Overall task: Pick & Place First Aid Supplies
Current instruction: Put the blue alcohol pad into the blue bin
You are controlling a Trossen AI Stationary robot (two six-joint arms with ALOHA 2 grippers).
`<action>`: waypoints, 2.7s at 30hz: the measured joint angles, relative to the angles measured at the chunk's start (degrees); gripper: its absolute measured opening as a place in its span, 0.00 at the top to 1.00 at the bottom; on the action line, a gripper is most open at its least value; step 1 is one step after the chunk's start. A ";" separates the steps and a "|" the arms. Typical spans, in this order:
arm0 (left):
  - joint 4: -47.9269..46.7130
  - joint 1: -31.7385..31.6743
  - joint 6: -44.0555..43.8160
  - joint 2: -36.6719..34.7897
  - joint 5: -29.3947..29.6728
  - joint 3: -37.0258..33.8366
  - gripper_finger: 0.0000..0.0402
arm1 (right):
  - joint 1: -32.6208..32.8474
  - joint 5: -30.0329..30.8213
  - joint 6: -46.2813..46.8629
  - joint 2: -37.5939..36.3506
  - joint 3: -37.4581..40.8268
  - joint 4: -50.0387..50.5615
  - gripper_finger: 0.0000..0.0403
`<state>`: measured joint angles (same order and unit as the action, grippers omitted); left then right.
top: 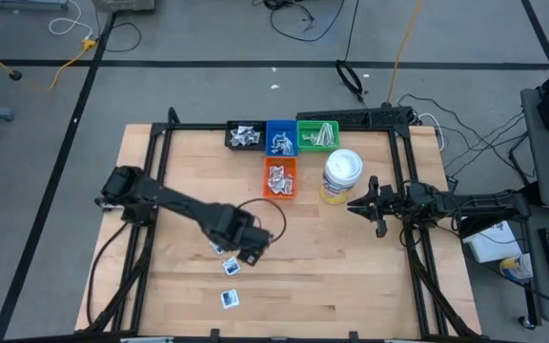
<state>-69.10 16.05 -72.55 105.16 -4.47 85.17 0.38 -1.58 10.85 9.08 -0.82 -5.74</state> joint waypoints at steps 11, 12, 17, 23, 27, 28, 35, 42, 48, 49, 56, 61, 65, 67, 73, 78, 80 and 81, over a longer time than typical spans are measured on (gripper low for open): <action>3.42 5.79 -6.93 0.20 -0.09 -2.36 0.30 | 0.00 0.00 0.00 0.00 0.00 0.00 0.85; 4.27 5.99 -7.11 0.53 -0.07 -2.93 0.30 | 0.00 0.00 0.00 0.00 0.00 0.00 0.85; 6.66 7.06 -7.67 2.52 -0.42 -5.65 0.30 | 0.00 0.00 0.00 0.00 -0.02 0.02 0.85; 7.09 7.78 -7.24 6.73 -0.15 -6.01 0.30 | -0.01 0.00 0.00 0.00 0.00 0.01 0.85; 9.43 8.20 -6.10 9.69 -0.08 -6.01 0.30 | 0.00 0.00 0.00 0.00 0.00 0.01 0.85; 10.08 8.27 -5.85 10.48 -0.03 -6.00 0.30 | 0.00 0.00 0.00 -0.01 0.00 0.00 0.85; 13.47 8.20 -1.86 12.08 -0.80 -5.81 0.31 | -0.01 0.00 0.00 0.00 -0.01 0.02 0.85; 14.83 8.20 -0.97 12.24 -2.96 -5.83 0.58 | 0.00 0.00 0.00 -0.01 -0.02 0.00 0.85; 16.42 8.24 0.69 12.27 -3.72 -5.84 0.82 | -0.02 0.00 0.00 0.00 0.00 0.02 0.85; 16.41 8.24 0.72 12.28 -3.81 -5.86 0.85 | -0.02 0.00 0.00 -0.01 0.00 0.01 0.85; 16.15 7.65 4.90 9.77 -5.42 -6.35 0.98 | -0.02 0.00 0.00 0.00 0.00 0.02 0.85; 13.10 5.22 8.61 2.28 -4.83 -6.05 0.97 | -0.01 0.00 0.00 0.00 0.00 0.00 0.85; 11.36 2.52 11.27 -2.74 -3.53 -6.19 0.99 | 0.00 0.00 0.00 0.00 0.00 0.00 0.85; 10.49 1.24 13.47 -5.73 -3.58 -6.04 0.98 | -0.01 0.00 0.00 -0.01 0.00 0.00 0.85; 6.33 -2.46 20.07 -11.97 -3.64 -6.04 0.99 | 0.00 0.00 0.00 -0.02 -0.01 0.00 0.85; -0.25 -11.49 22.61 -13.07 -5.29 -6.05 0.99 | -0.02 0.00 0.00 0.00 0.00 0.02 0.85; -2.65 -16.28 25.25 -13.22 -4.96 -6.05 0.99 | 0.00 0.00 0.00 -0.02 -0.02 0.00 0.85; -3.70 -18.81 27.29 -13.22 -4.96 -6.05 0.99 | -0.01 0.00 0.00 0.00 -0.01 0.02 0.85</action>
<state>-72.80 -2.76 -45.26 91.94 -9.43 79.11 0.37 -1.58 10.85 9.08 -0.84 -5.72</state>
